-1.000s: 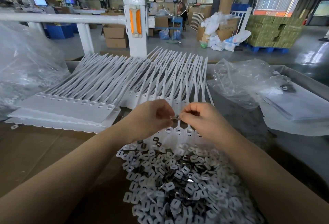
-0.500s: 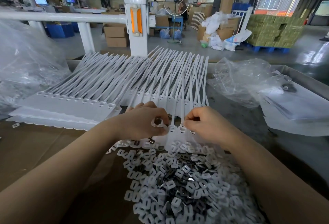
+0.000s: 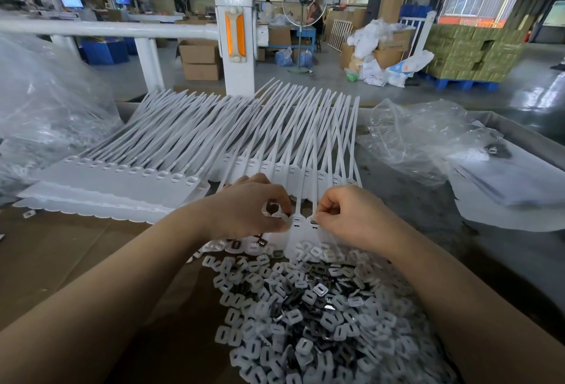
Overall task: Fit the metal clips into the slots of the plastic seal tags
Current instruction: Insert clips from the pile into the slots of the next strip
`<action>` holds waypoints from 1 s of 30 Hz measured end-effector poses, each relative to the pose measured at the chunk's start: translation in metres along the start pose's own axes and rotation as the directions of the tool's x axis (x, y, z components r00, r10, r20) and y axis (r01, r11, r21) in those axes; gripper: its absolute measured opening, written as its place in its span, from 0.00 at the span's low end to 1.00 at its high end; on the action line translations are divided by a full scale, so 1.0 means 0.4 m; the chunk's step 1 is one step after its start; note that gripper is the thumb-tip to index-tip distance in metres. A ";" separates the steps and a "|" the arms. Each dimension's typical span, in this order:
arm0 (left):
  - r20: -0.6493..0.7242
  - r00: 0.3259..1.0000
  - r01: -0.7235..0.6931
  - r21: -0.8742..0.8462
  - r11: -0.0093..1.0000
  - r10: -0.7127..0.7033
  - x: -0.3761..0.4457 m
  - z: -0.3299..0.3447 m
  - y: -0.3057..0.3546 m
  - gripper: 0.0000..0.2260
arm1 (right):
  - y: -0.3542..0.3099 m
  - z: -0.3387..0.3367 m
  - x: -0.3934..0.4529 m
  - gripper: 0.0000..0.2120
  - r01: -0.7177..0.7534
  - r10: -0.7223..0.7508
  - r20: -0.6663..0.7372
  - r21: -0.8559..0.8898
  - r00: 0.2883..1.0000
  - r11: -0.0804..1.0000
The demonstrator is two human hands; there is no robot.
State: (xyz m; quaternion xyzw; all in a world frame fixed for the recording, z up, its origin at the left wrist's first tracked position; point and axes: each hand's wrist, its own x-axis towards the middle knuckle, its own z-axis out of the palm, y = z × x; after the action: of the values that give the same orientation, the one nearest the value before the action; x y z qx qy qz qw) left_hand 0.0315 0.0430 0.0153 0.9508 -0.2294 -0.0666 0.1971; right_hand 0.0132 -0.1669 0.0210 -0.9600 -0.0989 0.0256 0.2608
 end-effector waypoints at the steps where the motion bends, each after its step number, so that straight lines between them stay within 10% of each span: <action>1: 0.000 1.000 0.002 -0.002 1.000 -0.002 0.000 0.000 0.000 0.09 | 0.001 0.002 0.001 0.07 0.002 -0.002 -0.001 0.003 1.000 1.000; 18: -0.191 0.969 -0.153 0.031 0.988 0.156 -0.015 -0.002 0.070 0.08 | 0.023 0.003 0.017 0.06 -0.007 0.012 -0.037 0.132 0.999 0.991; 23: -0.063 0.931 -0.363 -0.223 0.904 0.359 -0.024 0.026 0.119 0.08 | 0.025 0.005 0.023 0.04 -0.011 0.020 -0.046 0.185 0.999 0.983; 30: -0.026 0.937 -0.349 -0.164 0.923 0.350 -0.022 0.042 0.127 0.07 | 0.029 0.008 0.029 0.05 -0.012 0.023 -0.065 0.174 0.998 0.985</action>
State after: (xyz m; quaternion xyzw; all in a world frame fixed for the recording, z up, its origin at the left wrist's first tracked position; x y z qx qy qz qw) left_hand -0.0009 -0.0002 0.0210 0.8748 -0.3891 -0.0510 0.2840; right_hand 0.0264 -0.1727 0.0126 -0.9347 -0.0793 0.0045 0.3464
